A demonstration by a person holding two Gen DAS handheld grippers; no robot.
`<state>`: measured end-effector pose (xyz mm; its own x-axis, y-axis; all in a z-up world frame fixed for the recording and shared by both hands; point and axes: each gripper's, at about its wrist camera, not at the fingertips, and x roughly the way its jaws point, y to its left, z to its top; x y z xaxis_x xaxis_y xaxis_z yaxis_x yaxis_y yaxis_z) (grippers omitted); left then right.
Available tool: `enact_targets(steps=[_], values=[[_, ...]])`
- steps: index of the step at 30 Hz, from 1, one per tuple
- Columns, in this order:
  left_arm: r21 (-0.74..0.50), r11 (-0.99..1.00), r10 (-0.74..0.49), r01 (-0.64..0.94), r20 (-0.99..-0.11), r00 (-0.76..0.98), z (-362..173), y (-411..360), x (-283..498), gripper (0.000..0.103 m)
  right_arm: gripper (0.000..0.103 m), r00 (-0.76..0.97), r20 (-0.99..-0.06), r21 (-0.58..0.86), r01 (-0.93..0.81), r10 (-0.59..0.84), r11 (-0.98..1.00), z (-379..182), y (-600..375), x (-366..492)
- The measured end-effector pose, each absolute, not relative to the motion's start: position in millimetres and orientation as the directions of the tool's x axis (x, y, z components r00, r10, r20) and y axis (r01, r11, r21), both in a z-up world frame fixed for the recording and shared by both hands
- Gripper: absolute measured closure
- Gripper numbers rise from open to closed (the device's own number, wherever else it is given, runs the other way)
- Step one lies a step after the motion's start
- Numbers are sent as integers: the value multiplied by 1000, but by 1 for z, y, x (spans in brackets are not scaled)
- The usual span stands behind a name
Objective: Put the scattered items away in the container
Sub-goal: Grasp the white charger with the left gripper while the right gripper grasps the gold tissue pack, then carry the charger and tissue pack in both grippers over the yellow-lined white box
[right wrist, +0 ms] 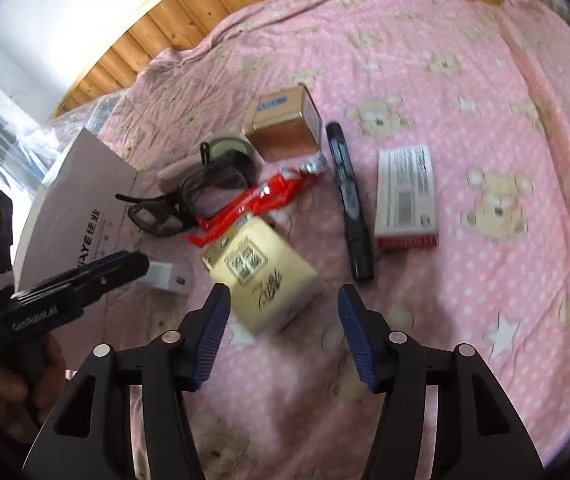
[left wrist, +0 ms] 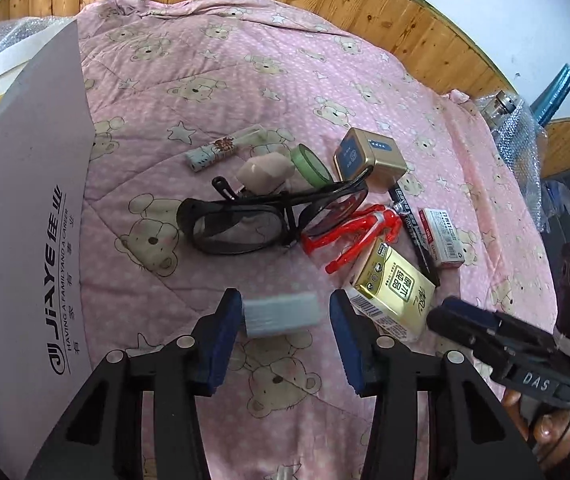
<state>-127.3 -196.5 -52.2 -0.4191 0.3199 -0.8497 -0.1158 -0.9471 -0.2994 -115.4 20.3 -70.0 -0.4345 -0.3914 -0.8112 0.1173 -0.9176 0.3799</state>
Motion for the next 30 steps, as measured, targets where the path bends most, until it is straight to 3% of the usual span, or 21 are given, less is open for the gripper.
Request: enact_targets(steps=[1, 3, 7, 9, 14, 22, 24, 26, 30], values=[[-291, -949, 314, -119, -851, -420, -53, -194, -129, 45, 39, -436, -811, 365, 142, -389, -920, -70, 17, -119], [-280, -952, 305, -123, -855, -418, -58, -188, -133, 42, 37, -419, -823, 327, 203, -384, -923, -76, 4, -126], [-218, -967, 254, -133, -880, -402, -72, -178, -134, 43, 34, -399, -845, 268, 261, -356, -927, -87, -12, -126], [-237, -964, 266, -121, -871, -413, -72, -183, -131, 44, 39, -370, -850, 303, 239, -375, -923, -86, -10, -123], [-275, -954, 299, -119, -847, -439, -64, -193, -120, 44, 39, -338, -845, 353, 233, -415, -906, -82, -7, -109], [-264, -957, 291, -123, -868, -402, -76, -190, -119, 44, 31, -382, -859, 216, 336, -342, -917, -89, -32, -98], [-265, -956, 293, -125, -876, -382, -80, -188, -119, 44, 39, -388, -859, 215, 317, -333, -924, -88, -29, -97], [-262, -955, 296, -139, -874, -386, -80, -188, -116, 50, 41, -378, -856, 257, 280, -353, -925, -87, -20, -98], [-272, -951, 308, -146, -860, -408, -75, -190, -110, 50, 42, -377, -848, 301, 233, -371, -925, -82, -9, -95]])
